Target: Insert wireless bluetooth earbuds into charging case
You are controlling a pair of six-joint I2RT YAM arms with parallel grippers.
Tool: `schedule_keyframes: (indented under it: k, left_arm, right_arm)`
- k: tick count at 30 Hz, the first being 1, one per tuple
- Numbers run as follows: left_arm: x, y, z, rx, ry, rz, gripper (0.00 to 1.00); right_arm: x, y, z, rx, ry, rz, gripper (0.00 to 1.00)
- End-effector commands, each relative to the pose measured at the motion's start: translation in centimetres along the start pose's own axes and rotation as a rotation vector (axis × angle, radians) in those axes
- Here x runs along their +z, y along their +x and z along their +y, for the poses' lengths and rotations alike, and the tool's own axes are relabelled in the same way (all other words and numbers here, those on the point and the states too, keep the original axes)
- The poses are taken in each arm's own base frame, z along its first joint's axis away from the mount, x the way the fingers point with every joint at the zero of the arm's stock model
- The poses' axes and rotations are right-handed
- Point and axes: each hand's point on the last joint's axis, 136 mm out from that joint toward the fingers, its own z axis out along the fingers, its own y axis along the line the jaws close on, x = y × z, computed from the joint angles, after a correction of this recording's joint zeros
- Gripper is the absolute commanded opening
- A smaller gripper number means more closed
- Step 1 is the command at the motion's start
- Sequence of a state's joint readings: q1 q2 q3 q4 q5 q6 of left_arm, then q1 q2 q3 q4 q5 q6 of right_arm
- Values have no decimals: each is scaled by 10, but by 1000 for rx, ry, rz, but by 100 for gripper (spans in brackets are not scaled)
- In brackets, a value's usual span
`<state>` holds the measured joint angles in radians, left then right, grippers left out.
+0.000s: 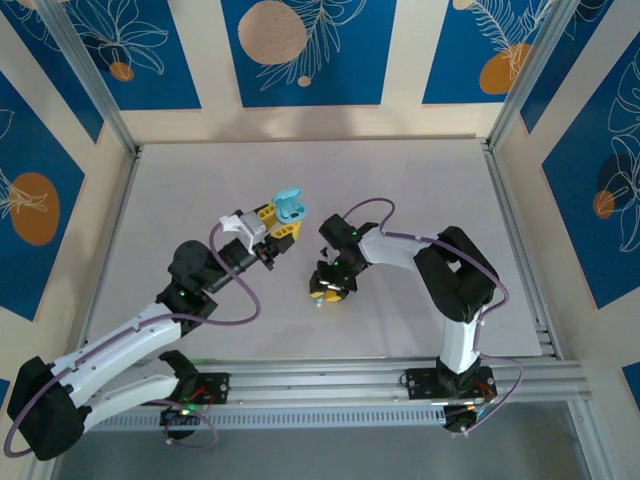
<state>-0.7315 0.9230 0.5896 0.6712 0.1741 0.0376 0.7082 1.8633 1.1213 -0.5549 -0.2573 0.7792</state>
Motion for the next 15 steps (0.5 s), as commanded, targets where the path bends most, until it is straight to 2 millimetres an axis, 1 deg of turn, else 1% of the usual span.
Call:
schedule_keyframes:
  k: [1, 5, 15]
  left_arm:
    - [-2, -6, 1, 30, -10, -25, 27]
    - [-2, -6, 1, 30, -11, -25, 27]
    - [-2, -6, 1, 29, -12, -23, 27]
  right_arm:
    - [1, 1, 4, 7, 16, 10, 37]
    - [3, 0, 3, 5, 34, 16, 34]
    - [8, -1, 4, -39, 103, 19, 33]
